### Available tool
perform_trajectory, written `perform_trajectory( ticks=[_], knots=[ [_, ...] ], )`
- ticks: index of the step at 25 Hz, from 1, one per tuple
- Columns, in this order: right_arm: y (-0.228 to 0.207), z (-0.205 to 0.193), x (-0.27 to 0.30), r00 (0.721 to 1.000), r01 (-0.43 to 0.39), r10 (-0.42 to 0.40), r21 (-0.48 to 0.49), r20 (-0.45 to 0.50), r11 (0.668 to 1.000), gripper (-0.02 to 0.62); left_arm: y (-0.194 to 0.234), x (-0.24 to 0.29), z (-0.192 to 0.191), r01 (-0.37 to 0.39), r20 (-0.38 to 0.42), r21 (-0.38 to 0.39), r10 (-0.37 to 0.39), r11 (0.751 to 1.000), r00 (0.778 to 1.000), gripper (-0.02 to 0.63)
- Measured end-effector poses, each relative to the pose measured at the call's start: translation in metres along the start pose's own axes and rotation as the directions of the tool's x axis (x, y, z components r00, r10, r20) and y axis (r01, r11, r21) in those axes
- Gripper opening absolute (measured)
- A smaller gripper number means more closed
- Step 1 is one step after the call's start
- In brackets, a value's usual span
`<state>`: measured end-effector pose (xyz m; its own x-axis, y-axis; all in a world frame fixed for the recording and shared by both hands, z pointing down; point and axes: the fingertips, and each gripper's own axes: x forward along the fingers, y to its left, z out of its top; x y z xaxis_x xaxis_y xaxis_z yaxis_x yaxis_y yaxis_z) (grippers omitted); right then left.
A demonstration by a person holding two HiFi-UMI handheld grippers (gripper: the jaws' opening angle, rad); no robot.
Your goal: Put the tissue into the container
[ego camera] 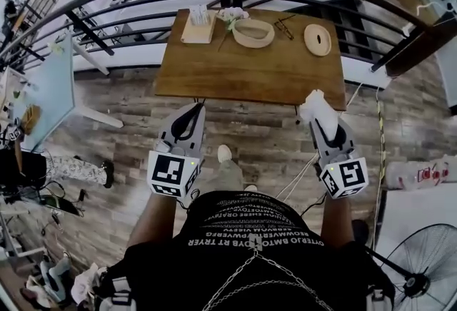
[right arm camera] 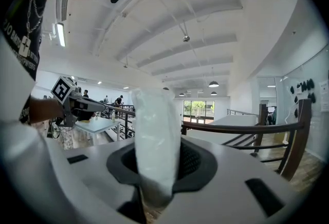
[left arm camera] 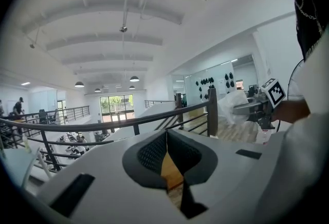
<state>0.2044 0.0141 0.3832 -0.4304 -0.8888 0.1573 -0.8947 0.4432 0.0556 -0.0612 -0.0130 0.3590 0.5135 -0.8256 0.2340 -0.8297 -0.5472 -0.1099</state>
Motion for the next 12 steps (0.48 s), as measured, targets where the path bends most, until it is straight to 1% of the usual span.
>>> perform_trajectory(
  ticks=[8,12],
  knots=[
    [-0.012,0.030,0.087,1.000,0.001,-0.001,-0.020,0.014,1.000,0.118,0.057,0.062,0.018,0.023,0.026,-0.009,-0.023,1.000,0.999,0.029],
    [-0.017,0.038,0.127,1.000,0.012,-0.011,-0.021,0.014,1.000,0.118,0.088,0.093,0.020,0.040,0.030,-0.006,-0.040,0.999,0.999,0.029]
  ],
)
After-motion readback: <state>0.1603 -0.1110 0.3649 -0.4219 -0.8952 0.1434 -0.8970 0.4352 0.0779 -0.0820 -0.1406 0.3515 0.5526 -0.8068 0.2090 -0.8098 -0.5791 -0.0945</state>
